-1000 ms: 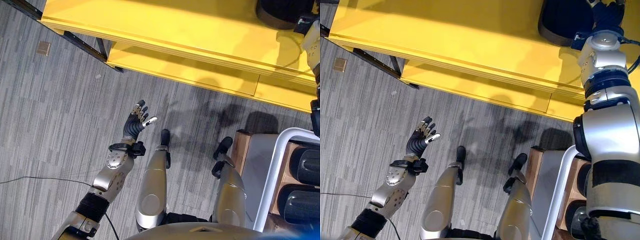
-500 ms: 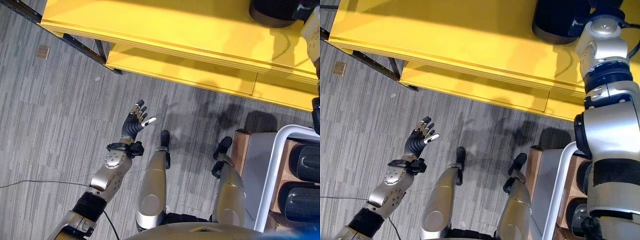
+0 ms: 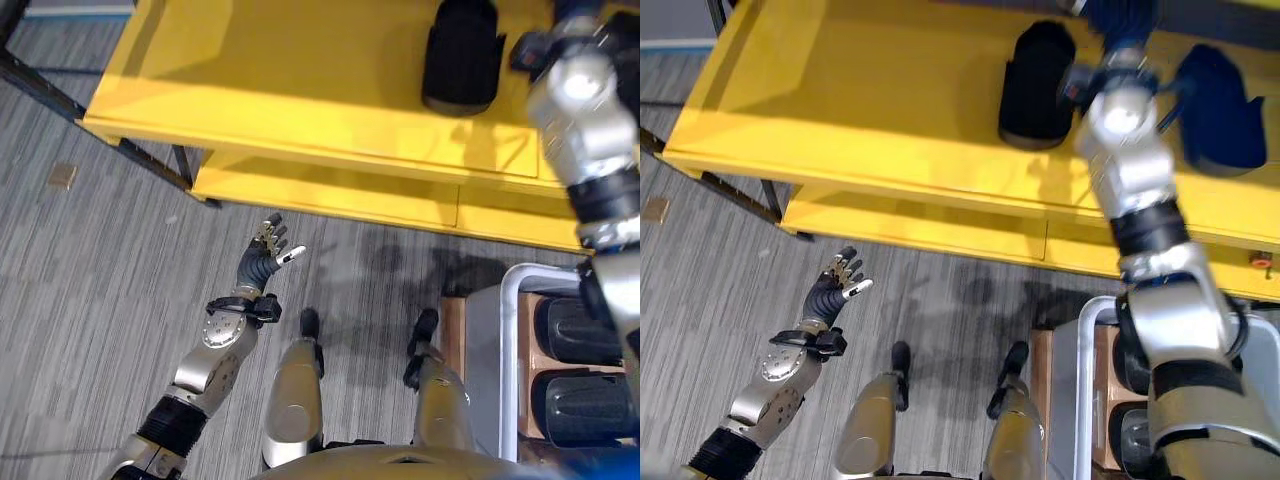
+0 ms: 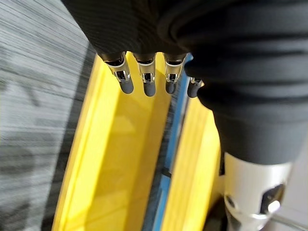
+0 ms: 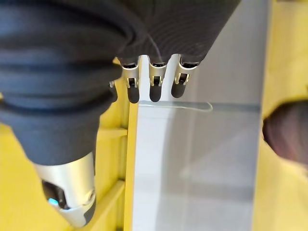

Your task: Move parts from the plastic box to the shelf.

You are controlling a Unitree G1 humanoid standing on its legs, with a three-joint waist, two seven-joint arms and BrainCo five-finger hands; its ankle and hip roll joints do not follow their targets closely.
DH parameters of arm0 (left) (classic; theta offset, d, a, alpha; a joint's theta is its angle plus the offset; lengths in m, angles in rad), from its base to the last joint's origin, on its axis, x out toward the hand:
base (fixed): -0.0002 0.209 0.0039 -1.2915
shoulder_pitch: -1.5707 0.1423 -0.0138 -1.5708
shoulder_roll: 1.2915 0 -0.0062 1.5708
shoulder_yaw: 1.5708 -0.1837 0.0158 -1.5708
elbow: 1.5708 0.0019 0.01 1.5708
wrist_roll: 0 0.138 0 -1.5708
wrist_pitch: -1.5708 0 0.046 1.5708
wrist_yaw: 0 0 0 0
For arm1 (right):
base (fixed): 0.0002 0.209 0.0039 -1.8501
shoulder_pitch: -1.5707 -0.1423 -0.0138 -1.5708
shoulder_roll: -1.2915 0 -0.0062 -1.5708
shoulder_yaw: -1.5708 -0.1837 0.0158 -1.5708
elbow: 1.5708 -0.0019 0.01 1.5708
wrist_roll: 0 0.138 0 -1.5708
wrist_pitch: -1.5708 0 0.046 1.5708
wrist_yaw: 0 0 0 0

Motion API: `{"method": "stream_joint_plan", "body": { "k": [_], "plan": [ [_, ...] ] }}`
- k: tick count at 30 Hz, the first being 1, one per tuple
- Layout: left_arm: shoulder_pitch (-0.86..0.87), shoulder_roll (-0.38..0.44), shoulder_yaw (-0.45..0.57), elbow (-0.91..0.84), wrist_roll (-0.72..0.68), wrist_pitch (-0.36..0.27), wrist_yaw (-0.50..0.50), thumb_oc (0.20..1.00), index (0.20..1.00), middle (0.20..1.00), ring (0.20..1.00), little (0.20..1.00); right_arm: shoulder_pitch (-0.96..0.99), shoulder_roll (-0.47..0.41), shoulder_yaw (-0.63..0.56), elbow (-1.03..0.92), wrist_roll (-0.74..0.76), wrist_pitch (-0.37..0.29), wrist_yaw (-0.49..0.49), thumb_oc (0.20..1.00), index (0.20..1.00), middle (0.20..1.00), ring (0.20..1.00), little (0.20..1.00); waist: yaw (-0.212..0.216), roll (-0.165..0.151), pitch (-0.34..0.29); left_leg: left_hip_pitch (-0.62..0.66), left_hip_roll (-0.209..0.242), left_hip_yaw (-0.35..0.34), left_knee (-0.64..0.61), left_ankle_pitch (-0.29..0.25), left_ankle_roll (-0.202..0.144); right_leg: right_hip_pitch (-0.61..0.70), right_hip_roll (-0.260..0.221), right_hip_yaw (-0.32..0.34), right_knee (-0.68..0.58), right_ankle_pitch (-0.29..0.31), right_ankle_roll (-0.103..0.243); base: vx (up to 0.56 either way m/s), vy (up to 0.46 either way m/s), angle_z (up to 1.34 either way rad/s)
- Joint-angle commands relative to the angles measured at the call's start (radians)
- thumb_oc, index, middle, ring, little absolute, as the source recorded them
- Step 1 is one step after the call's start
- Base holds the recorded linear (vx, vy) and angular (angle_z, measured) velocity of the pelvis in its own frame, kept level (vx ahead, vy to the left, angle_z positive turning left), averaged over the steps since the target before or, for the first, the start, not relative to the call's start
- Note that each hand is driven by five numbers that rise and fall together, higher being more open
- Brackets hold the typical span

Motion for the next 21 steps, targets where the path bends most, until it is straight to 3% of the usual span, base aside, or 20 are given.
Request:
{"method": "stream_joint_plan", "body": {
  "k": [1,5,7,12,13,15,16,21],
  "plan": [
    [0.056,-0.005,0.039,-0.043,0.017,-0.001,-0.009,1.000,1.000,1.000,1.000,1.000,0.110,0.020,-0.052,-0.132,-0.039,-0.055,0.052,1.000,1.000,1.000,1.000,1.000,-0.008,0.010,-0.022,0.061,0.070,-0.023,-0.142,0.116,-0.042,0.069,-0.028,0.035,0.111,-0.157,0.081,0.04,-0.073,-0.08],
    [0.132,-0.053,0.103,-0.063,0.033,0.023,-0.016,1.000,1.000,1.000,1.000,1.000,0.442,0.152,-0.086,-0.334,-0.007,-0.060,0.161,1.000,1.000,1.000,1.000,1.000,-0.031,0.003,-0.065,0.139,0.099,-0.001,-0.195,0.135,-0.042,0.101,0.006,0.064,0.085,-0.161,0.078,0.04,-0.066,-0.45],
    [0.177,-0.100,0.138,-0.072,0.046,0.035,-0.025,1.000,1.000,1.000,1.000,1.000,0.645,0.247,-0.058,-0.429,0.105,-0.055,0.262,1.000,1.000,1.000,1.000,1.000,-0.043,0.004,-0.098,0.192,0.093,-0.039,-0.236,0.138,-0.035,0.106,0.028,0.105,0.099,-0.177,0.074,0.05,-0.069,-0.64],
    [0.228,-0.151,0.199,-0.073,0.071,0.025,-0.029,1.000,1.000,1.000,1.000,1.000,0.848,0.252,-0.053,-0.500,0.116,-0.019,0.340,1.000,1.000,1.000,1.000,1.000,-0.066,0.007,-0.162,0.243,0.081,-0.079,-0.266,0.126,-0.033,0.144,0.064,0.147,0.047,-0.176,0.070,0.07,-0.055,-0.40],
    [0.230,-0.166,0.206,-0.071,0.072,0.019,-0.023,1.000,1.000,1.000,1.000,1.000,0.894,0.265,-0.034,-0.492,0.180,-0.018,0.357,1.000,1.000,1.000,1.000,1.000,-0.060,0.003,-0.173,0.254,0.052,-0.143,-0.261,0.117,-0.032,0.160,0.071,0.162,0.013,-0.163,0.067,0.02,-0.028,-0.58],
    [0.249,-0.183,0.210,-0.066,0.079,0.017,-0.029,1.000,1.000,1.000,1.000,1.000,0.940,0.234,-0.037,-0.501,0.202,0.003,0.395,1.000,1.000,1.000,1.000,1.000,-0.049,-0.012,-0.183,0.258,-0.048,-0.295,-0.226,0.043,-0.010,0.175,0.078,0.195,-0.010,-0.144,0.061,0.02,0.061,-0.96],
    [0.253,-0.176,0.209,-0.064,0.083,0.020,-0.035,1.000,1.000,1.000,1.000,1.000,0.971,0.232,-0.076,-0.511,0.190,0.004,0.392,1.000,1.000,1.000,1.000,1.000,-0.053,-0.016,-0.188,0.251,-0.076,-0.293,-0.197,0.022,0.002,0.193,0.059,0.194,-0.008,-0.141,0.069,0.01,0.142,-0.98],
    [0.233,-0.144,0.189,-0.050,0.108,0.029,-0.048,1.000,1.000,1.000,1.000,1.000,1.019,0.252,-0.139,-0.523,0.178,-0.008,0.381,1.000,1.000,1.000,1.000,1.000,-0.061,-0.020,-0.188,0.234,-0.122,-0.256,-0.155,-0.011,0.021,0.231,-0.013,0.157,-0.019,-0.114,0.101,0.01,0.216,0.11]
  ]
}}
